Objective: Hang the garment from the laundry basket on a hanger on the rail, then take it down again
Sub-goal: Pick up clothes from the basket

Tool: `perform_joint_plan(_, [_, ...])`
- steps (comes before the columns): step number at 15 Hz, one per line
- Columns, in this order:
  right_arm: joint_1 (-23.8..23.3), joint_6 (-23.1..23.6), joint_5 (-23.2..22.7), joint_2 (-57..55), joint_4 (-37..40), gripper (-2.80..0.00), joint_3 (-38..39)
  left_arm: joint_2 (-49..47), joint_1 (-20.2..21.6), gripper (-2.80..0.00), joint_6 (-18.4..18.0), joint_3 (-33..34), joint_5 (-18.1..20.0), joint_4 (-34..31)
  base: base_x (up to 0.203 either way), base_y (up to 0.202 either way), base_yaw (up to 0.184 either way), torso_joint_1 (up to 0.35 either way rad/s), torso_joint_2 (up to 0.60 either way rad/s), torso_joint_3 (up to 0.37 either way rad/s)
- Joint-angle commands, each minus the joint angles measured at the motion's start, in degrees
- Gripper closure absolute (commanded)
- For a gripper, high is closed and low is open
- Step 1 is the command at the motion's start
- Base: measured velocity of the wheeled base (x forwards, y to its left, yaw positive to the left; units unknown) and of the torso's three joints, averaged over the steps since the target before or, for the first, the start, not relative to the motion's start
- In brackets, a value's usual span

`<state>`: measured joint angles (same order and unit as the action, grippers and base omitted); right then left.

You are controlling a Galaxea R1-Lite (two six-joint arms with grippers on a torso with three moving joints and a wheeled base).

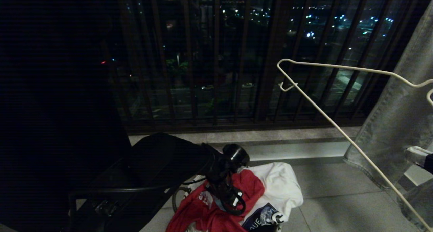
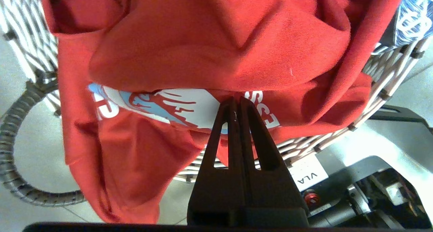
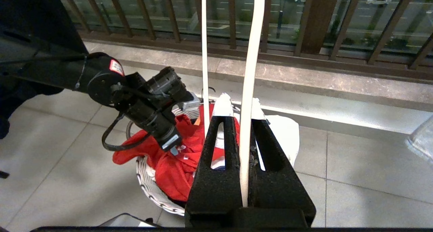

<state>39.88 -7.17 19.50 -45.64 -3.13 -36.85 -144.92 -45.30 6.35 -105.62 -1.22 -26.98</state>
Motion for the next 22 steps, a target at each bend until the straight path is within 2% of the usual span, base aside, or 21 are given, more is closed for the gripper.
perform_joint_plan(1, [0.0,-0.1,0.1,0.1,0.0,0.0,0.0,0.8,-0.3,0.0,0.5,0.6,-1.4,-0.2,0.0,0.0,0.0,0.0,0.0,0.0])
perform_joint_plan(2, [0.0,-0.1,0.1,0.1,0.0,0.0,0.1,1.3,-0.7,0.0,0.8,1.5,-2.8,-0.3,0.0,0.0,0.0,0.0,0.0,0.0])
perform_joint_plan(4, [0.0,-0.2,0.1,0.2,0.0,0.0,0.4,2.7,-0.8,0.0,0.5,2.0,-3.4,-0.3,0.0,0.0,0.0,0.0,0.0,0.0])
perform_joint_plan(5, [0.0,-0.2,0.1,0.2,0.0,0.0,0.5,3.4,-1.0,-1.6,0.4,2.2,-3.4,-0.3,0.0,0.0,0.0,0.0,0.0,0.0])
perform_joint_plan(6, [0.0,-0.2,0.1,0.2,0.0,0.0,0.5,4.1,-1.3,-2.8,-0.2,3.2,-3.3,-0.3,0.0,0.0,0.0,0.0,0.0,0.0])
perform_joint_plan(10, [0.0,-0.2,0.2,0.2,0.0,0.0,0.5,6.0,-1.9,-2.8,-1.3,7.0,-3.4,0.0,0.0,0.0,0.0,0.0,0.0,0.0])
perform_joint_plan(12, [0.0,-0.2,0.2,0.2,0.0,0.0,0.5,5.8,-1.7,-2.8,-4.7,7.3,-3.5,0.2,0.0,0.0,0.0,0.0,0.0,0.0])
perform_joint_plan(18, [0.0,-0.1,0.2,0.1,0.0,0.0,0.5,2.7,-1.7,-2.8,-12.2,4.1,-3.6,0.2,0.0,0.0,0.0,0.0,0.0,0.0])
perform_joint_plan(22, [0.0,-0.1,0.2,0.1,0.0,0.0,0.5,0.5,-1.3,-2.8,-14.5,0.4,-4.1,0.3,0.0,0.0,0.0,0.0,0.0,0.0])
